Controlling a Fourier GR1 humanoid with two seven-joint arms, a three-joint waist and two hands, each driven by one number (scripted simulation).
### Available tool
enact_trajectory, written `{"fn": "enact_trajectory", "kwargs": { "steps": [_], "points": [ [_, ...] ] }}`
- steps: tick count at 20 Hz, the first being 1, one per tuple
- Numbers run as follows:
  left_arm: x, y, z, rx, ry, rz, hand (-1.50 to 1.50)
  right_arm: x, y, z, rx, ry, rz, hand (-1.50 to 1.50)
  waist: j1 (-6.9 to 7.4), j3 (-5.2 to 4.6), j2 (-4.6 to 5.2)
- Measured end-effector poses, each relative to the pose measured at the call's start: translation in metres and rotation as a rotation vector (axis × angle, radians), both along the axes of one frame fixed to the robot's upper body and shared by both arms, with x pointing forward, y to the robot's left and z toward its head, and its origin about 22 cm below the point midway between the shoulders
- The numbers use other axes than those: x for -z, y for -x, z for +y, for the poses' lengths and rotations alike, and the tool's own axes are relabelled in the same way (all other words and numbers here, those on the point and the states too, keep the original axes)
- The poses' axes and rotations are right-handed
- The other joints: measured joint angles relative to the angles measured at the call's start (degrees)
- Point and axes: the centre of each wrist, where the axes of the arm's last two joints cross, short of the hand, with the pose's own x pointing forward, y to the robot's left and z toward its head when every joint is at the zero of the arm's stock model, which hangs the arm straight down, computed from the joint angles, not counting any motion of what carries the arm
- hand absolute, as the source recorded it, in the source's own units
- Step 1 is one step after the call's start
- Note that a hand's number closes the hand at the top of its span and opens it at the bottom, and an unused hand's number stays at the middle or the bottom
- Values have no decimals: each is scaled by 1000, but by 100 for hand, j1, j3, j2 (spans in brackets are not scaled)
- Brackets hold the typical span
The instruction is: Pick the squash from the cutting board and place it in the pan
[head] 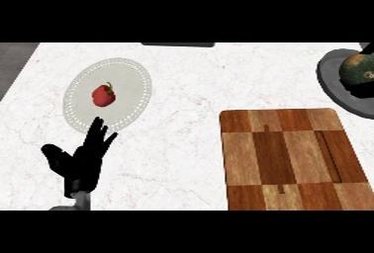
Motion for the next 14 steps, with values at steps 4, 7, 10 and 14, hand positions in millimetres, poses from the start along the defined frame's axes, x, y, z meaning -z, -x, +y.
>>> {"fn": "enact_trajectory", "kwargs": {
  "steps": [4,7,10,14],
  "points": [
    [-1,-2,-9,19,0,-18,0,12,-14,-13,26,-42,4,150,115,8,53],
    [-4,-5,-12,24,7,-15,0,23,-18,-20,40,-55,3,150,181,16,89],
    [-6,-7,-18,37,6,-23,0,26,-15,-33,103,6,34,-150,253,17,133],
    [-9,-9,-20,61,5,-35,0,34,-11,-44,124,19,156,-150,365,21,186]
  ]
}}
